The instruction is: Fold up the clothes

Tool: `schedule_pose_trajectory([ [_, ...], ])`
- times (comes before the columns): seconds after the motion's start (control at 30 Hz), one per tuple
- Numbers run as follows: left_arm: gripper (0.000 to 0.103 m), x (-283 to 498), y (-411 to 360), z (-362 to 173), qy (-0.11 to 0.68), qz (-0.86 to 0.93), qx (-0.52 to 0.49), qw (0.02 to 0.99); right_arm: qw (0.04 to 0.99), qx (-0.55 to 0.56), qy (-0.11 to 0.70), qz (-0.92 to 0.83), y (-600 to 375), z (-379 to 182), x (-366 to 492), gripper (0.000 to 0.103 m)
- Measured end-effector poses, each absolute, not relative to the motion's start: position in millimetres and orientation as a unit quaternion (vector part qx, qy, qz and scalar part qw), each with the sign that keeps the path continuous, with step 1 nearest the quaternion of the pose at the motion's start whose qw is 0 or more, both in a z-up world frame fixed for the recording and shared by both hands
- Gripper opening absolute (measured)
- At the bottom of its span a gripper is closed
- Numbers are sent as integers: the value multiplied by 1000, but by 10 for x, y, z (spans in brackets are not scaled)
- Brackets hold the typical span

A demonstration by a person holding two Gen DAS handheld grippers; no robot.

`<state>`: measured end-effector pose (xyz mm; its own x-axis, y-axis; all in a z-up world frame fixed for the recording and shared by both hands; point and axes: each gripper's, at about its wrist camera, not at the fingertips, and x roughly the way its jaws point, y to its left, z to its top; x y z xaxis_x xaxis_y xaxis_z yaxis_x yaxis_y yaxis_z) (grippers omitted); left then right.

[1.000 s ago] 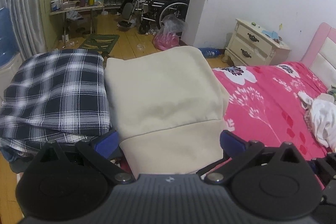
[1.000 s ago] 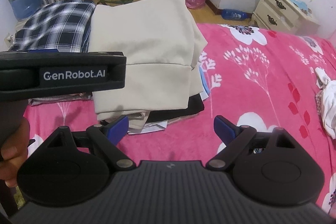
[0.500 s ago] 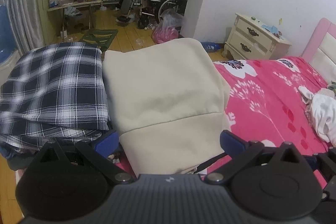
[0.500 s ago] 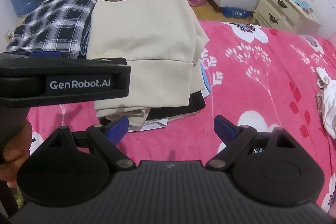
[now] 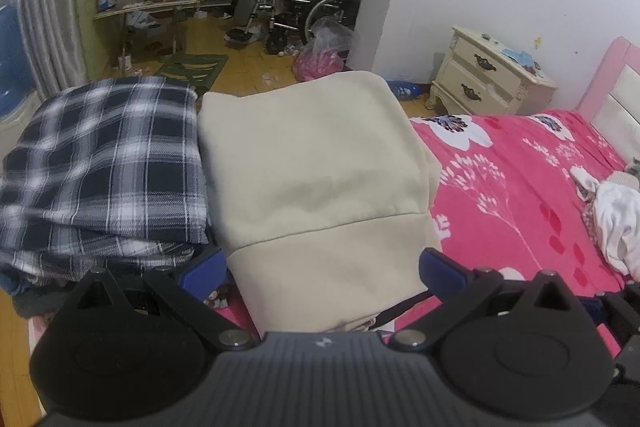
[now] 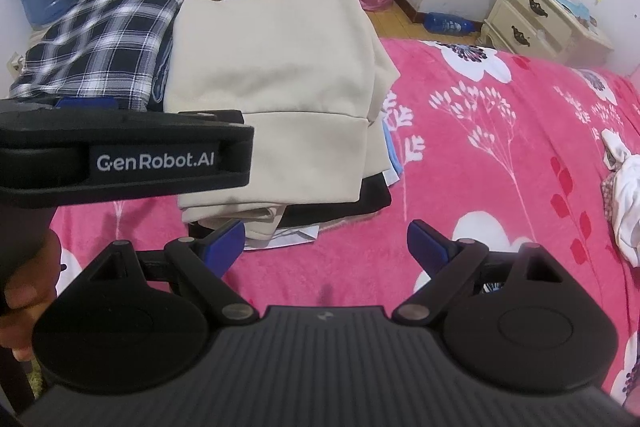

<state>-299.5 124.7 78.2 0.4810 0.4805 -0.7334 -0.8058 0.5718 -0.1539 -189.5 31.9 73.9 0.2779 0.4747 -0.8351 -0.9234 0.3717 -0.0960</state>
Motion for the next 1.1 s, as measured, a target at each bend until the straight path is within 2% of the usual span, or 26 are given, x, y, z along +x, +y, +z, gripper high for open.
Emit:
schedule_pose_trajectory([
  [0.47, 103, -2982, 1049, 659, 338, 389, -276, 811, 750, -302, 381, 448, 291, 697, -1811, 88],
  [1.1, 103, -2934, 963, 629, 343, 393, -266, 811, 751, -305, 380, 446, 283, 662, -1796, 88],
])
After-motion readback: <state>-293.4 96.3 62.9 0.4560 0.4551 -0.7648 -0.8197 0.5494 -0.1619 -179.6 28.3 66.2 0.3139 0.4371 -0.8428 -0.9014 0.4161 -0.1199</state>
